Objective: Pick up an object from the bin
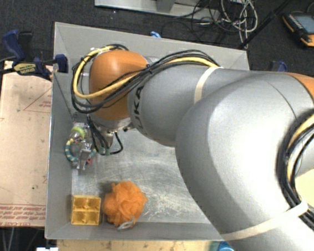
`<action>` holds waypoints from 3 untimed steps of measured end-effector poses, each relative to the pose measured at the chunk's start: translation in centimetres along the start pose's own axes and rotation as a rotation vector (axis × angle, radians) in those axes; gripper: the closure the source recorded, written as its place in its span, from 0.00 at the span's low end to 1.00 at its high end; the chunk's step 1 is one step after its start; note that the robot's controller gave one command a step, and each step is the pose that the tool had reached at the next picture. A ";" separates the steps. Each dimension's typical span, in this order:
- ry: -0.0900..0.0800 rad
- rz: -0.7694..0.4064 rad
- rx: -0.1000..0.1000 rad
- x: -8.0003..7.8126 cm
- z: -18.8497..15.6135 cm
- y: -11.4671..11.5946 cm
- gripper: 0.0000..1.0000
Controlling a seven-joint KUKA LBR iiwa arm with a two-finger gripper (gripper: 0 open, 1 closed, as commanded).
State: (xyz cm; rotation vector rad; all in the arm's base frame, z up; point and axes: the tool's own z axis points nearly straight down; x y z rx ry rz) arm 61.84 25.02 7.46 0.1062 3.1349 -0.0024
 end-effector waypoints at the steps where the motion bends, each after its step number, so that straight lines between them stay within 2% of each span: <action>1: 0.000 0.000 0.000 0.0 0.0 0.0 1.00; 3: 0.000 0.000 0.000 0.0 0.0 0.0 1.00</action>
Offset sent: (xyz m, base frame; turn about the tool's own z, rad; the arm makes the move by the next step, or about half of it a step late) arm 0.0000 0.0000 0.0000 0.0000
